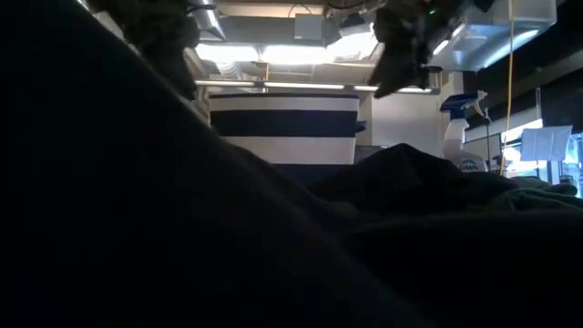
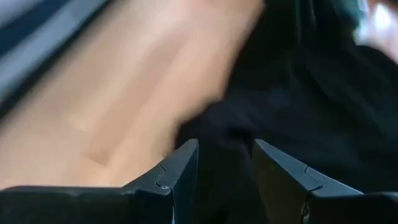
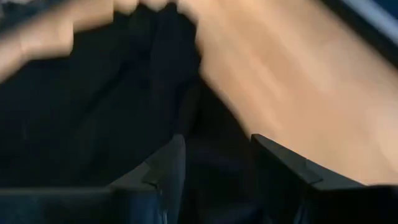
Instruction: Fold Laundry from Bin
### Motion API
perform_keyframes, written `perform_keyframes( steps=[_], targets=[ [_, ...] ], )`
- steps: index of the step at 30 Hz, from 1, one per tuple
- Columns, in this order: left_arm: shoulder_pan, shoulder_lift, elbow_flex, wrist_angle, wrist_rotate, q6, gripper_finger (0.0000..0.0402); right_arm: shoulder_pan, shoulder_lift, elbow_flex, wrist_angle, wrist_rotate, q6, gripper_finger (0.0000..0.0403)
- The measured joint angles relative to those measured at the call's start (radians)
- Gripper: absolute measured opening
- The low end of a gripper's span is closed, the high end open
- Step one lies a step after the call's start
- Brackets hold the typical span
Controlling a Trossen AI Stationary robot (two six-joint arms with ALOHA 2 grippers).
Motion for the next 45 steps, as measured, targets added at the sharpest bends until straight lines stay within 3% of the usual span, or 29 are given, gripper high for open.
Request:
perform_keyframes(
  steps=[6,13,18,23,31,37,42,45],
  targets=[
    [-0.191,0.001,-0.093,-0.009,-0.076,-0.162,0.0149,0.187,0.031,-0.002,-0.171,0.128,0.007,0.0182],
    [-0.362,0.001,-0.178,0.055,-0.199,-0.439,0.0149,0.306,-0.035,-0.048,-0.342,0.207,0.047,0.0182],
    [-0.449,0.009,-0.272,0.145,-0.199,-0.619,0.0149,0.291,-0.172,-0.217,-0.308,0.292,0.101,0.0182],
    [-0.518,0.033,-0.322,0.158,-0.226,-0.705,0.0149,0.269,-0.261,-0.339,-0.18,0.207,0.156,0.0182],
    [-0.543,0.039,-0.331,0.081,-0.517,-0.719,0.0149,0.269,-0.236,-0.38,0.037,0.216,0.206,0.0182],
    [-0.495,0.091,-0.416,0.089,-0.387,-0.761,0.0149,0.269,-0.192,-0.389,0.09,0.223,0.204,0.0182],
    [-0.474,0.119,-0.479,0.096,-0.406,-0.76,0.0148,0.269,-0.145,-0.389,0.101,0.222,0.205,0.0182],
    [-0.477,0.126,-0.502,0.142,-0.404,-0.7,0.0127,0.269,-0.128,-0.389,0.109,0.215,0.205,0.0182]
  ],
)
